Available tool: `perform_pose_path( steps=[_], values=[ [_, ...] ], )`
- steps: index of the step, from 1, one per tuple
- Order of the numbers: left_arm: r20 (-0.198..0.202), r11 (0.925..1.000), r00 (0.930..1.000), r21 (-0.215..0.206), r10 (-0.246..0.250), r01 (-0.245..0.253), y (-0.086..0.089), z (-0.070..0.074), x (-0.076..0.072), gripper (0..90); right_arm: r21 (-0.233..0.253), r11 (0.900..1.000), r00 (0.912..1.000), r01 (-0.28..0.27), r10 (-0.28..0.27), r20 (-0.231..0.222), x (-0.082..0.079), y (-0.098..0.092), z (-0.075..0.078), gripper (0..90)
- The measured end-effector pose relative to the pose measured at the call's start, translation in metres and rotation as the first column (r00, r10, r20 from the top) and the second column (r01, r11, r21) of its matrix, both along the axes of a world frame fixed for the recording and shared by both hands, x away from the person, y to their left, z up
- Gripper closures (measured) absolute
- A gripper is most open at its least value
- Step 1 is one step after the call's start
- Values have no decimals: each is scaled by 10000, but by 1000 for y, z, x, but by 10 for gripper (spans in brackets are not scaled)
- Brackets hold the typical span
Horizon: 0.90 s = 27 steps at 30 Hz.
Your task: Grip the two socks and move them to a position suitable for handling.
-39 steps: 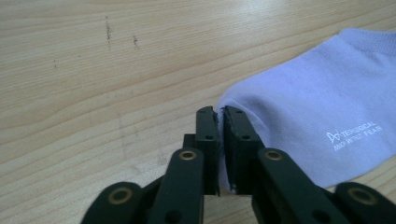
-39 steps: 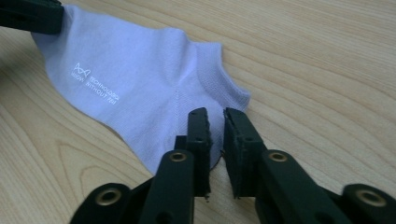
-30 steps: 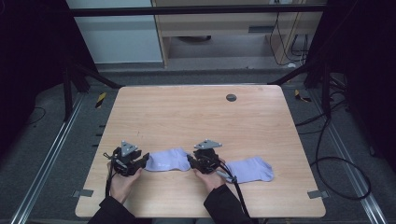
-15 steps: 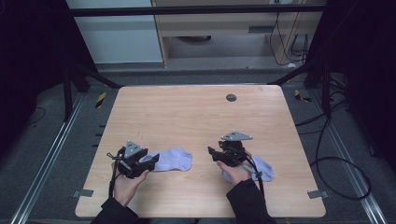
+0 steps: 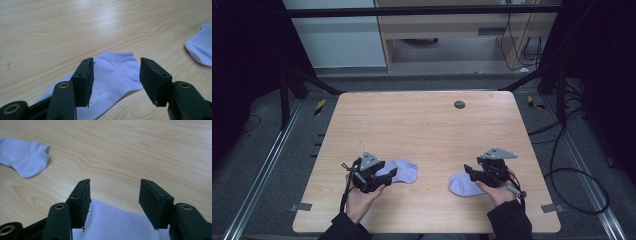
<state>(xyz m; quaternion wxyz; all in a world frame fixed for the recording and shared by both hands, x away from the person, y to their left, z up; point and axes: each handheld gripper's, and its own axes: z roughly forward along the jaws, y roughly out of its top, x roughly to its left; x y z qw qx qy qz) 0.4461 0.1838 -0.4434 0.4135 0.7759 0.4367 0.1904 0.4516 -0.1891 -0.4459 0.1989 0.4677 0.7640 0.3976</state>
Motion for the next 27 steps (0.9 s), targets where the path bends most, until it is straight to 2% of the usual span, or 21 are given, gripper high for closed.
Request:
perform_pose_path(
  steps=[10,20,27],
  values=[
    [-112,9968,9969,154,-780,782,-46,-1,4,457,-267,9983,9985,512,-516,-152,-15,-40,-16,424],
    [-297,9890,9893,348,-1430,1440,-83,-9,3,479,-673,9949,9966,751,-772,-294,-16,-57,-25,462],
    [-476,9840,9839,364,-1725,1743,-100,-17,2,481,-695,9938,9947,869,-905,-493,-20,-64,-30,480]
  ],
)
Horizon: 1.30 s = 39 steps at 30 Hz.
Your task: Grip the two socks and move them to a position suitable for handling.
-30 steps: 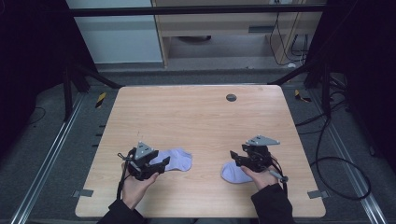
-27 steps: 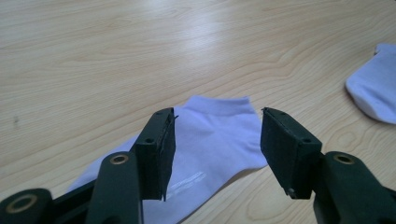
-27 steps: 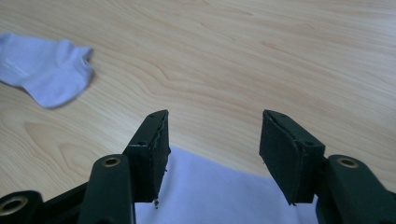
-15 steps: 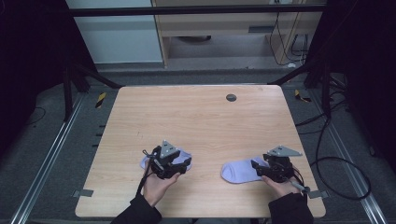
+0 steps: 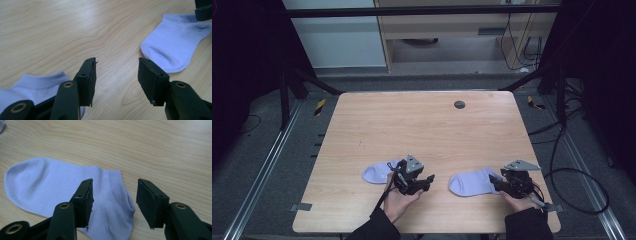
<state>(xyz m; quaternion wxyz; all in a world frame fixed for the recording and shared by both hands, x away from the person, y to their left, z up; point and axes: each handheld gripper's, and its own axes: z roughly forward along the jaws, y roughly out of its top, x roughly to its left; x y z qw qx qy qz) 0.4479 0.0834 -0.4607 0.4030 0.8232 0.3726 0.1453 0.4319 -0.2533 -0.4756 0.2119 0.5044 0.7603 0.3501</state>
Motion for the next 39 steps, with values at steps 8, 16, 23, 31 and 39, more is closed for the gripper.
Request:
perform_pose_path(
  steps=[8,16,23,31,39],
  values=[
    [-127,9995,9995,95,-303,304,-17,-5,-1,495,-196,9996,9995,193,-198,-253,1,-7,-6,541],
    [-299,9973,9971,184,-702,708,-38,-10,-2,518,-364,9985,9977,403,-422,-538,3,-13,-12,611],
    [-461,9941,9939,375,-1005,1022,-55,-16,-2,533,-405,9984,9964,394,-423,-731,5,-14,-14,660],
    [-776,9909,9910,710,-1088,1143,-68,-28,3,581,-496,9982,9945,328,-376,-975,6,-14,-18,720],
    [-1070,9900,9882,776,-1095,1180,-71,-34,5,696,-341,9992,9935,214,-251,-1112,6,-13,-18,817]
  ],
)
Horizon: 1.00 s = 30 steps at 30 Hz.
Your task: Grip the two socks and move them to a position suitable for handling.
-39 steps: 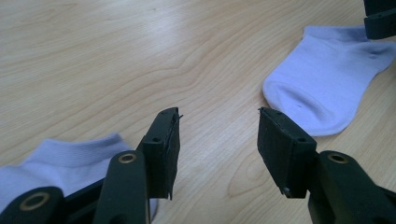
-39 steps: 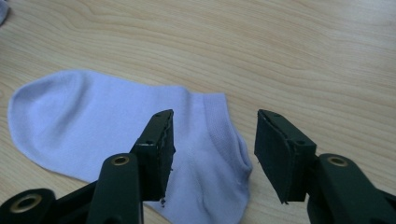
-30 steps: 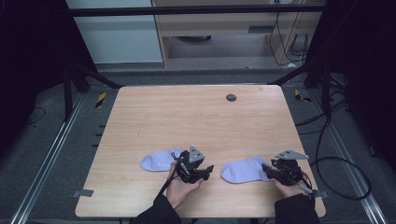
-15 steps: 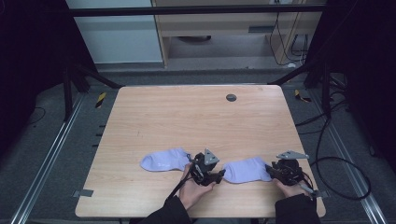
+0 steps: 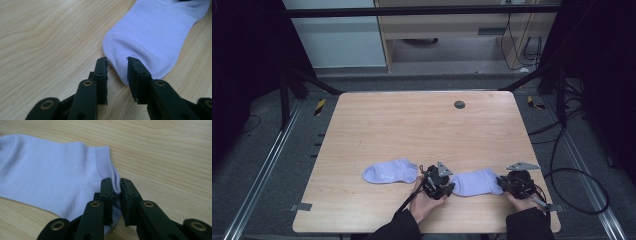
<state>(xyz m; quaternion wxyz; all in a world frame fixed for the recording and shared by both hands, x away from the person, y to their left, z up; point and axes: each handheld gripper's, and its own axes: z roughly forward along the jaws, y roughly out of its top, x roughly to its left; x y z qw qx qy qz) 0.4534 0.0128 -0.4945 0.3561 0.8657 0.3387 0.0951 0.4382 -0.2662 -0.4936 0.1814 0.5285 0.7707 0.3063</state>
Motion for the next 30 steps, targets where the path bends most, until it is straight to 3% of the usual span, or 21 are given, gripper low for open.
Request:
perform_pose_path(
  steps=[8,12,21,30],
  values=[
    [-156,10000,9999,25,-52,53,0,1,2,876,107,9999,9999,-124,124,-31,0,2,3,860],
    [-113,9999,9999,-136,-61,59,8,6,1,886,323,9991,9993,-261,253,259,-3,5,12,861],
    [132,9998,9998,-135,-123,124,51,24,-9,887,731,9928,9920,-949,883,897,-13,34,35,862],
    [248,9997,9994,-26,257,-256,98,32,-22,888,975,9769,9796,-1903,1824,847,-19,76,38,862]
  ],
)
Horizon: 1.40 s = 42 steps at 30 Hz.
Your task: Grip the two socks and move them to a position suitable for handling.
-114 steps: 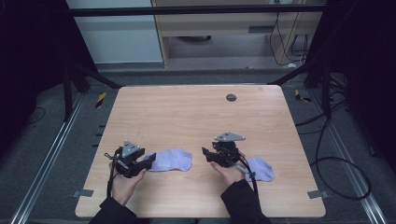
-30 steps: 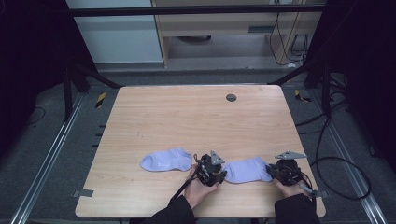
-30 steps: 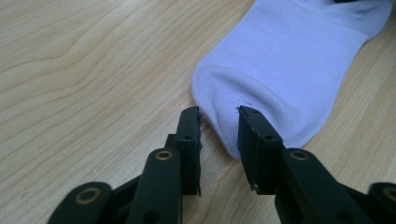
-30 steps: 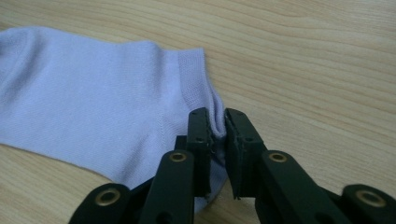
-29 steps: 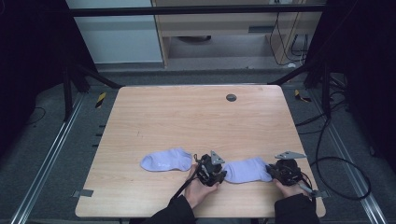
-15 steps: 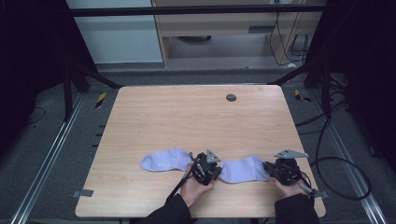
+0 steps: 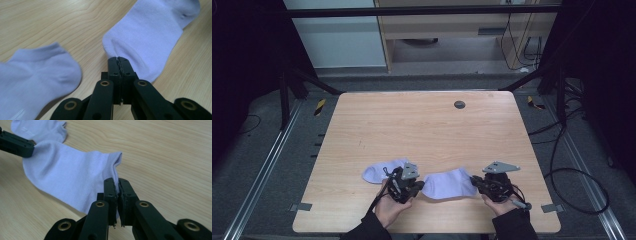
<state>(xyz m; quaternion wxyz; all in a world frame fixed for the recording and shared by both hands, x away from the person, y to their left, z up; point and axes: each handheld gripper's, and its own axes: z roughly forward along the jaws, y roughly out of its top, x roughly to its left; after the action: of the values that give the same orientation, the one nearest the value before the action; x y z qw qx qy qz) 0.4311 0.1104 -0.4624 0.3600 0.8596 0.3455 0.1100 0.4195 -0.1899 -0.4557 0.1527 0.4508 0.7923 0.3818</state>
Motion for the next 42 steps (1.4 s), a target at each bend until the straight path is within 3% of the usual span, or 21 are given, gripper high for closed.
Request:
perform_pose_path(
  steps=[8,16,27,32,36,42],
  values=[
    [-78,9994,9994,33,333,-333,33,1,-8,888,16,9986,9985,-526,526,-131,-3,27,-3,862],
    [-235,9984,9983,149,542,-539,51,-7,-12,888,6,9954,9948,-956,956,-355,-3,50,-10,862],
    [-534,9969,9965,507,636,-609,55,-23,-11,883,-271,9948,9931,-984,964,-673,-2,59,-23,857],
    [-526,9968,9961,404,715,-694,57,-23,-11,862,-358,9948,9930,-957,930,-726,-1,58,-27,843],
    [-405,9957,9958,450,825,-807,60,-22,-10,812,-394,9942,9930,-1000,972,-672,-2,59,-27,813],
    [40,9931,9934,272,1144,-1144,67,-18,-9,631,-348,9966,9965,-750,736,-407,-2,57,-25,714]
  ],
)
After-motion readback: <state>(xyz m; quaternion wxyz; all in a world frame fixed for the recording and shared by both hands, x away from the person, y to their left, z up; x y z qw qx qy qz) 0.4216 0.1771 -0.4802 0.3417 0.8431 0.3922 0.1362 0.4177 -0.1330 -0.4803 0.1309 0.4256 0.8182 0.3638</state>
